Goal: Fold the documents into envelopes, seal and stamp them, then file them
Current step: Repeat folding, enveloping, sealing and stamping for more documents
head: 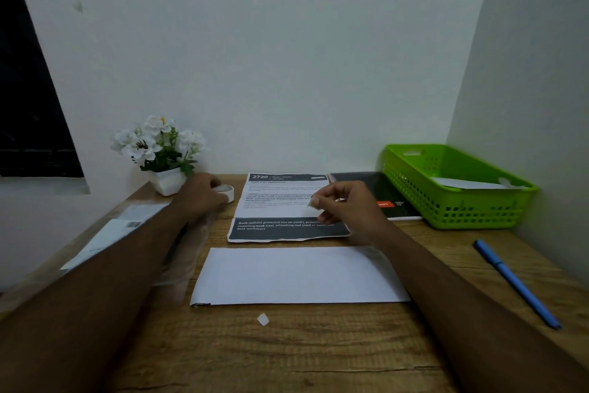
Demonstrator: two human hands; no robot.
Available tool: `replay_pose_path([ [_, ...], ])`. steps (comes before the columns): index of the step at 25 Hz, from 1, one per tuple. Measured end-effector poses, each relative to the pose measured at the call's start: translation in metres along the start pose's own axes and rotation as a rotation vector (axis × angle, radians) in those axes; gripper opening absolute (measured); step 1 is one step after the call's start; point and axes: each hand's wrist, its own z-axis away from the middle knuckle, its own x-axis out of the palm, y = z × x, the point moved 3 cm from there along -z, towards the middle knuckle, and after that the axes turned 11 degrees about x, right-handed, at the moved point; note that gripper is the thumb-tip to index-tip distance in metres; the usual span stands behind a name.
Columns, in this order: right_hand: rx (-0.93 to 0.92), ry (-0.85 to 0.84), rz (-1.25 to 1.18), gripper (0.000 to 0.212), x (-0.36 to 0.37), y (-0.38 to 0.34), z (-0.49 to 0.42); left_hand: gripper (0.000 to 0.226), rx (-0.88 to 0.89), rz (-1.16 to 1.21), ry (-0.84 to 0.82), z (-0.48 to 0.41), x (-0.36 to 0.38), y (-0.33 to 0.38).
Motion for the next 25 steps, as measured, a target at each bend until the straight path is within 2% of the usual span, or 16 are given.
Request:
replay_pose_path([
  [2,0.011,0.001,-0.004,0.008,0.000,0.000,0.000,0.034,-0.003,0.036,-0.006,0.007,-0.002,0.004],
  [5,0.014,0.006,-0.028,0.009,0.000,-0.001,0.001,0.063,-0.051,0.004,-0.018,0.013,-0.006,0.014],
  [6,0.014,0.009,-0.041,0.012,0.000,-0.001,0.000,0.065,-0.063,-0.067,-0.011,0.014,-0.007,0.019],
  [9,0.049,0.002,-0.109,0.011,0.002,-0.003,0.001,0.043,0.109,-0.220,0.113,0.019,-0.004,0.057],
  [11,0.094,-0.017,-0.180,0.007,0.003,-0.005,0.003,0.023,0.194,-0.030,0.142,0.030,0.010,0.094],
  [13,0.108,-0.024,-0.222,0.006,0.003,-0.007,0.004,0.005,0.142,0.261,0.109,0.041,0.028,0.124],
  [18,0.120,-0.022,-0.270,0.005,0.001,-0.011,0.006,0.011,0.013,0.657,0.135,0.049,0.044,0.150],
  [22,0.107,-0.090,-0.254,0.002,0.003,-0.012,0.008,0.012,0.065,0.684,0.173,0.052,0.044,0.145],
  [25,0.098,-0.114,-0.259,0.015,0.006,-0.011,0.007,0.011,0.014,0.756,0.193,0.049,0.044,0.136],
])
